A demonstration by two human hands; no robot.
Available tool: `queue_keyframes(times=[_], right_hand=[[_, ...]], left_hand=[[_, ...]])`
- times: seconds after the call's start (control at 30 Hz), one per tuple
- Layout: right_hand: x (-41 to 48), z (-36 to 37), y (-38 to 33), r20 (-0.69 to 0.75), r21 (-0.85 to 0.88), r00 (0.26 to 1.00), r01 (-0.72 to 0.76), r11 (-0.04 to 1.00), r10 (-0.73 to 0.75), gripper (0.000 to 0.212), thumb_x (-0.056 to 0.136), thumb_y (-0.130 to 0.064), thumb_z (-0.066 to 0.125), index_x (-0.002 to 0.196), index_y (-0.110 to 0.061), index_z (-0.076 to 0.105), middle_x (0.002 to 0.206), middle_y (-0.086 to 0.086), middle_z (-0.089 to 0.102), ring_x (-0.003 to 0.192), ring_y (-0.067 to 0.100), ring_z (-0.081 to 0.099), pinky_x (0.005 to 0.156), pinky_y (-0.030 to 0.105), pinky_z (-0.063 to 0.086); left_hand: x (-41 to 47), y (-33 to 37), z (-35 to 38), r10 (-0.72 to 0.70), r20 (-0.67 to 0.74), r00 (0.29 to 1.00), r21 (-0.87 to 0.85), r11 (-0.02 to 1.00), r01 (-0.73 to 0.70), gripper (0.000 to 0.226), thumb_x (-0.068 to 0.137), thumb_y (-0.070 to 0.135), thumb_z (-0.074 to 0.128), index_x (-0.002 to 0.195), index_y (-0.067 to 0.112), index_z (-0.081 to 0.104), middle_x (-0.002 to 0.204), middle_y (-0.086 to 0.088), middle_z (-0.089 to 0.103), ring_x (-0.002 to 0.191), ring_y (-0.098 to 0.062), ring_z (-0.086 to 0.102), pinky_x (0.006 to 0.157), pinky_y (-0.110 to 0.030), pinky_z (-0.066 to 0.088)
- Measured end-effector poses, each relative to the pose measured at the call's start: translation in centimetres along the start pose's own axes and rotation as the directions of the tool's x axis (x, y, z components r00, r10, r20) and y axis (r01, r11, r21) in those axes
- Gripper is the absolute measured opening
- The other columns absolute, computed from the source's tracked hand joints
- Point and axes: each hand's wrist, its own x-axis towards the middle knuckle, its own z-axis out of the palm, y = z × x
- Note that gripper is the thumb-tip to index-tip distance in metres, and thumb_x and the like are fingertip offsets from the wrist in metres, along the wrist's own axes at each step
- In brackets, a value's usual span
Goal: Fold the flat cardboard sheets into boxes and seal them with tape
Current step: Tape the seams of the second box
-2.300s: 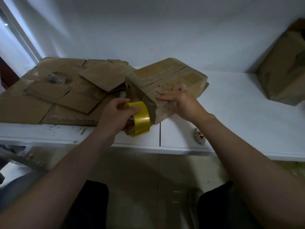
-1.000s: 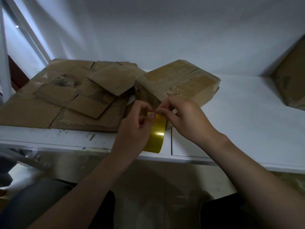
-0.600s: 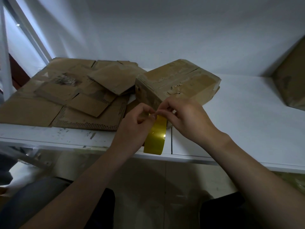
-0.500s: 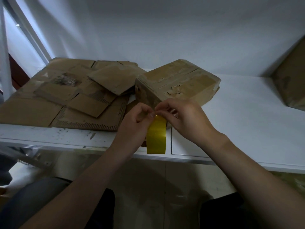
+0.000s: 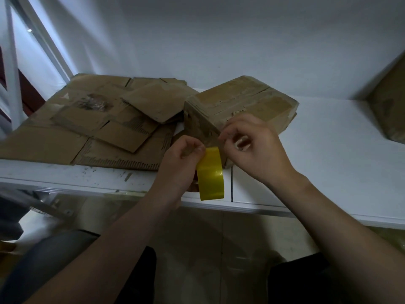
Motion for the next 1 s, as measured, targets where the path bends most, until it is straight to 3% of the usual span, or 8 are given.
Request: queue_keyframes(times=[0.3,0.4,0.53,0.6,0.67,0.73,0.83,1.0], right_hand=[[-0.2,0.6,-0.1,0.065,-0.096,0.997,0.039,0.995,-0.033,0.022,0.092,-0.04,0.068,0.102,-0.025,0.08,0.112,-0.006,0.065,0.105,0.012,0.059,0.074,0.04,0.055],[-0.2,0.9,0.2,0.13,-0.054,0.991,0.017,0.998,-0.01,0.021,0.093,-0.036,0.069,0.105,-0.025,0.081,0.113,-0.006,0.065,0.107,0.012,0.059,0.075,0.038,0.057],[0.0,1.0,-0.2,0.135,0.002,0.991,0.017,1.0,-0.017,0.016,0.093,-0.023,0.071,0.104,-0.016,0.08,0.11,-0.004,0.067,0.103,0.01,0.061,0.08,0.031,0.056],[0.1,1.1,-0.3,0.118,-0.023,0.993,0.028,0.999,-0.025,0.013,0.093,-0.019,0.071,0.102,-0.013,0.079,0.107,-0.004,0.067,0.099,0.011,0.062,0.08,0.033,0.056],[0.0,1.2,-0.3,0.085,-0.059,0.996,0.037,0.998,-0.032,0.011,0.093,-0.017,0.07,0.099,-0.013,0.078,0.104,-0.003,0.067,0.096,0.013,0.062,0.078,0.038,0.056],[0.0,1.3,-0.3,0.049,-0.08,0.998,0.053,0.995,-0.049,0.01,0.093,-0.017,0.069,0.096,-0.013,0.077,0.102,-0.001,0.067,0.097,0.016,0.06,0.077,0.041,0.055],[-0.2,1.2,-0.6,0.025,-0.146,0.993,0.12,0.982,-0.117,0.01,0.094,-0.018,0.067,0.093,-0.012,0.075,0.1,0.002,0.067,0.097,0.019,0.06,0.074,0.041,0.054],[-0.4,1.5,-1.2,-0.042,-0.182,0.98,0.183,0.966,-0.194,0.011,0.095,-0.016,0.065,0.093,-0.011,0.074,0.099,0.004,0.067,0.095,0.022,0.061,0.076,0.04,0.053]], left_hand=[[0.2,0.0,-0.1,0.004,-0.034,0.999,-0.012,1.0,-0.004,0.007,0.101,0.035,0.057,0.096,0.032,0.061,0.108,0.0,0.058,0.099,-0.031,0.064,0.058,-0.036,0.056],[-0.1,0.0,0.1,0.077,-0.016,0.997,0.055,0.996,-0.076,0.008,0.101,0.035,0.057,0.095,0.033,0.061,0.107,0.002,0.059,0.096,-0.028,0.065,0.058,-0.036,0.059],[-0.3,0.2,0.2,0.16,-0.007,0.987,0.098,0.982,-0.159,0.005,0.102,0.032,0.056,0.1,0.028,0.058,0.108,0.006,0.058,0.095,-0.019,0.063,0.054,-0.026,0.056],[-0.4,0.2,0.3,0.167,-0.015,0.986,0.089,0.982,-0.165,0.009,0.1,0.029,0.059,0.106,0.029,0.053,0.109,0.009,0.056,0.097,-0.016,0.063,0.06,-0.029,0.059],[-0.4,0.0,0.4,0.143,-0.024,0.99,0.044,0.989,-0.141,0.031,0.095,0.024,0.067,0.113,0.03,0.043,0.109,0.013,0.054,0.098,-0.008,0.063,0.071,-0.035,0.062],[-0.4,-0.1,0.6,0.125,-0.021,0.992,0.013,0.992,-0.125,0.043,0.092,0.021,0.072,0.119,0.03,0.039,0.111,0.011,0.056,0.097,-0.005,0.064,0.071,-0.033,0.061],[-0.3,0.1,0.6,0.077,-0.013,0.997,-0.061,0.995,-0.078,0.047,0.091,0.019,0.073,0.123,0.031,0.041,0.111,0.006,0.06,0.096,-0.008,0.065,0.061,-0.025,0.06],[0.0,0.6,0.4,-0.092,0.005,0.996,-0.165,0.982,0.091,0.045,0.091,0.025,0.073,0.131,0.027,0.051,0.124,-0.002,0.06,0.104,-0.024,0.066,0.063,-0.037,0.061]])
